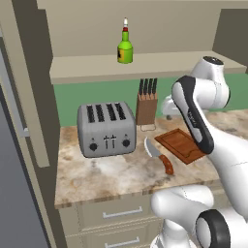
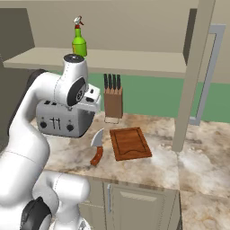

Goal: Move the cutting board and knife to the sink. Then move spray from the cabinet to the counter.

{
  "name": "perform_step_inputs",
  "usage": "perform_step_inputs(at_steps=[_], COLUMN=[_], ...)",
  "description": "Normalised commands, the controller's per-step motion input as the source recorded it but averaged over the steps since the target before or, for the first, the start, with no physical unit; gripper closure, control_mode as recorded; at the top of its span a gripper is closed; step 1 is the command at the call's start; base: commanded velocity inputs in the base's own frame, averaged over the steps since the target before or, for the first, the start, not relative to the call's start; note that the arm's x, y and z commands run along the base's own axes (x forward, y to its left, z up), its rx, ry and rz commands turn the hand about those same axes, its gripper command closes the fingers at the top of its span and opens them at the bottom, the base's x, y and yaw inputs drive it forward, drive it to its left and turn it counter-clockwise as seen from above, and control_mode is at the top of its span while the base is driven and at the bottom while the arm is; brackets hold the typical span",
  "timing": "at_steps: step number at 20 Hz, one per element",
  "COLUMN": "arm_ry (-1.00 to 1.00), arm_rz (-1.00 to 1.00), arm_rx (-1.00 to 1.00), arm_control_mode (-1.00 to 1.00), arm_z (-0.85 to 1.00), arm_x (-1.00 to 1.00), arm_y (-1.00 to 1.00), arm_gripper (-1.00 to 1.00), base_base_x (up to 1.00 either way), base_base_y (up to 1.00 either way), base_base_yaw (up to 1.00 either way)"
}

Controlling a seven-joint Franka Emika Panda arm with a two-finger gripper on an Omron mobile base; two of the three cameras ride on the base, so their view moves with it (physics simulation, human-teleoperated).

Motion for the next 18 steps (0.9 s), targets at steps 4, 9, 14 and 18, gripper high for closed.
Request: perform_step_inputs(at_steps=[4,9,14,18], arm_ry=[-0.10,-0.04,-0.01,-0.01], arm_rz=[0.00,0.00,0.00,0.04], arm_rx=[0.01,0.00,0.00,0.00], arm_control_mode=[-1.00,-1.00,-1.00,-1.00], arm_z=[-0.19,-0.25,-0.23,-0.25], arm_x=[-0.34,-0.10,0.06,0.21], arm_y=[-0.43,-0.47,-0.36,-0.29], arm_gripper=[-1.00,-1.00,-1.00,-1.00], base_base_x=[0.00,0.00,0.00,0.00], base_base_y=[0.00,0.00,0.00,0.00], base_base_yaw=[0.00,0.00,0.00,0.00])
